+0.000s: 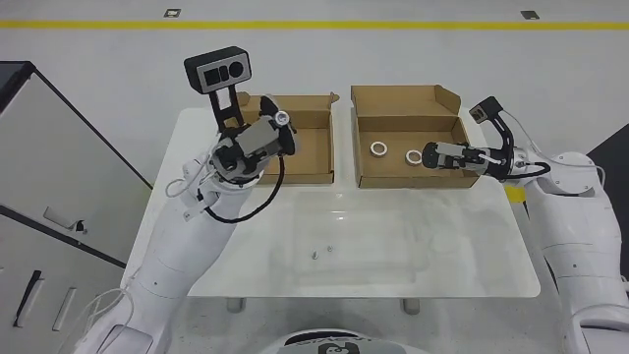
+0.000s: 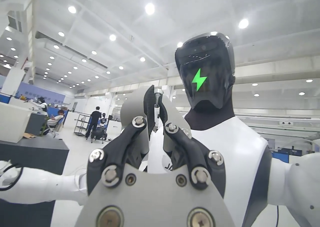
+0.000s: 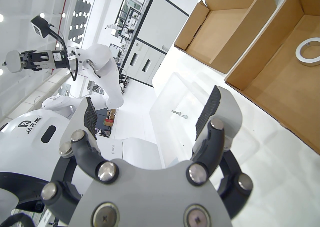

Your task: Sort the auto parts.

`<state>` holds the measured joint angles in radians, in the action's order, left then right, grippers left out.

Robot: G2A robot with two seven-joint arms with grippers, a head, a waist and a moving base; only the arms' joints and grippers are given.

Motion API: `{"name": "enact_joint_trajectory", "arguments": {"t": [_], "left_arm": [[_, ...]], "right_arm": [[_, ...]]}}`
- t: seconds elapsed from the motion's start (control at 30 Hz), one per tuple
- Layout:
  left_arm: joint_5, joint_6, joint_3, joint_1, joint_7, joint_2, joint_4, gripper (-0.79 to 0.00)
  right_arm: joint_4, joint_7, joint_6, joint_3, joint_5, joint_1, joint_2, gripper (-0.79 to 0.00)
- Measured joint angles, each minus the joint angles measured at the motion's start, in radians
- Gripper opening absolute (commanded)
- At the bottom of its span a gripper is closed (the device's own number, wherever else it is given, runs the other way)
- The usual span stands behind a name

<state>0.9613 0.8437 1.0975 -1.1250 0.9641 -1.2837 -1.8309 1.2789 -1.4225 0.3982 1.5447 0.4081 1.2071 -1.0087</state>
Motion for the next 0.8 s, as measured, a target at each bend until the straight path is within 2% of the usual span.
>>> {"name": "enact_joint_trajectory", "arguments": {"t": [0.2,0.8], "left_arm": [[0.057,-0.022,-0.004,-0.003,0.034,-0.004,-0.016,-0.785],[0.057,-0.022,-0.004,-0.003,0.034,-0.004,-0.016,-0.785]], "right_arm": [[0.0,0.0,0.0,0.0,0.0,0.0,0.0,0.0],[0.0,0.0,0.0,0.0,0.0,0.0,0.0,0.0]]}}
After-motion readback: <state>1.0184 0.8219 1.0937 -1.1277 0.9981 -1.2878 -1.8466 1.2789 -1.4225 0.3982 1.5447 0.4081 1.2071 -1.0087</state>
